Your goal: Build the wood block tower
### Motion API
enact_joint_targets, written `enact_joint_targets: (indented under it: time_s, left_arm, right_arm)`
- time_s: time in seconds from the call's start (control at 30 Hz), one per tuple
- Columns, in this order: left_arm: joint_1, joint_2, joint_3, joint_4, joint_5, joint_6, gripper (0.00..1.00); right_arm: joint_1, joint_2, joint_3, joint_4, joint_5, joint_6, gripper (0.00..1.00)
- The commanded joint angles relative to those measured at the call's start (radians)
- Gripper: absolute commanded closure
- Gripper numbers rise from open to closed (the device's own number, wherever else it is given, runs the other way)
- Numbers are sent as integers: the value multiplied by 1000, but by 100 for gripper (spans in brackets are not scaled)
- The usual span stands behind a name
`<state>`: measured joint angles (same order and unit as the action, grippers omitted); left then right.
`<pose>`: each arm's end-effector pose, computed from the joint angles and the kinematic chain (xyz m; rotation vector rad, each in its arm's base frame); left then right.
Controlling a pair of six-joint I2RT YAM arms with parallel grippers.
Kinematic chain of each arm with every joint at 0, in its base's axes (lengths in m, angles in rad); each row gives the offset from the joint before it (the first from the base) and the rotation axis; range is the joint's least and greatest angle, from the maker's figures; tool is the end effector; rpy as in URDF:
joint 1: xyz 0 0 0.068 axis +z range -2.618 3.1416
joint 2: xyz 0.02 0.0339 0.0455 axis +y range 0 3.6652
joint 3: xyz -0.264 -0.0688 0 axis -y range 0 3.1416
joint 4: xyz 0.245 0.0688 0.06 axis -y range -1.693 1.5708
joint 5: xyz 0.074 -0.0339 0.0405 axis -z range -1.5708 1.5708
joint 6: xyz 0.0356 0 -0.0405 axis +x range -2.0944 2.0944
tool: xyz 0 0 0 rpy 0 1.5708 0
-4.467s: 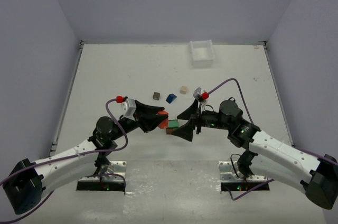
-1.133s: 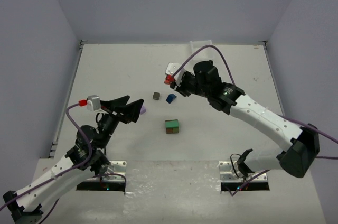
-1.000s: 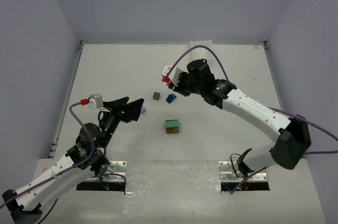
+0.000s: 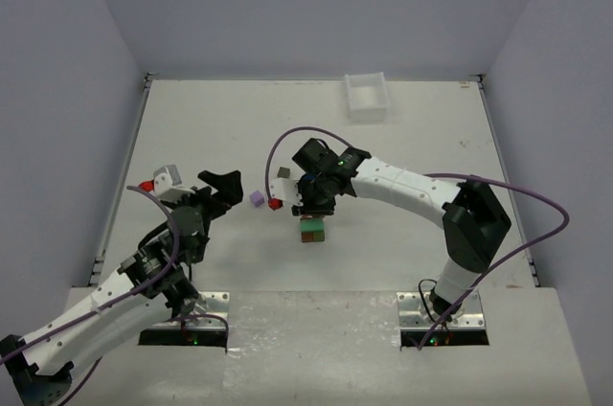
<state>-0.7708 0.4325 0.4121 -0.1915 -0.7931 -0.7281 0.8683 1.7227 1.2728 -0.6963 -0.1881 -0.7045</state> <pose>0.1061 -0.0677 0.2583 -0.5208 1.6554 -0.4007 0.2221 0.2726 0.2226 -1.9631 1.8810 0.3035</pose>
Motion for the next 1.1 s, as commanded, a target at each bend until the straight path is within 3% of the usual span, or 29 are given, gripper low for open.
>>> enact_joint_targets:
  time_s: [0.0,0.2,0.5,0.73,1.07]
  left_arm:
    - [4,64,78,-168,-153,-177,0]
    - [27,212,127,-205,-133,-214,0]
    - [285,290,120,-157,98,-186,0]
    - [344,358,119,-164,101,-207,0]
    - [366,338,112,-158,104,-204,0]
  right_arm:
    - [22,14,32,-3,17,31,81]
    - [34,21,29,-9,36,37,81]
    - [48,23,23,11,63,78,78]
    - [60,50,41,-10,66,101,76]
    - [72,75,45,-6,88,113,74]
